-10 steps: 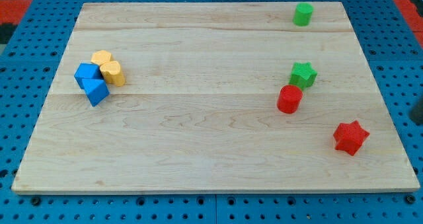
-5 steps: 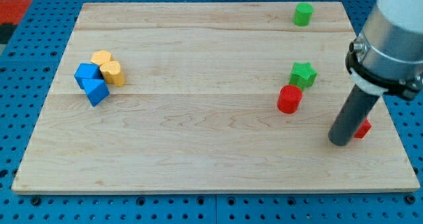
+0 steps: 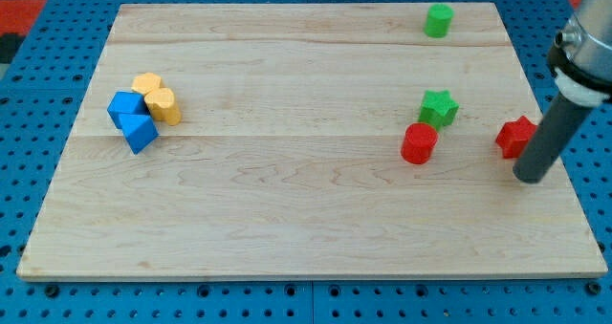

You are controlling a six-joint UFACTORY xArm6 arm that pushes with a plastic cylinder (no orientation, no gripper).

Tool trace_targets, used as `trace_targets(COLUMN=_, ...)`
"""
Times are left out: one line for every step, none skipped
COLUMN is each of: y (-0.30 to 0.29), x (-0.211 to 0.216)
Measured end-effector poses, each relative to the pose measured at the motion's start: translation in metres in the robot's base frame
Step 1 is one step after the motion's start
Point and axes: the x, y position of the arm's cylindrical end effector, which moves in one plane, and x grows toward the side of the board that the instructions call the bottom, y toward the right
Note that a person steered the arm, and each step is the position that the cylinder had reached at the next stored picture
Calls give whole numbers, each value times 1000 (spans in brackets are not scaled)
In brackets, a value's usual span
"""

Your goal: Push the red star into red circle

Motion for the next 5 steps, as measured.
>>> trace_targets(y=61, x=-8)
trace_targets(y=63, x=-51)
trace_targets(y=-25, x=-54)
trace_targets(y=-34, x=-50)
trace_targets(y=34, x=-110)
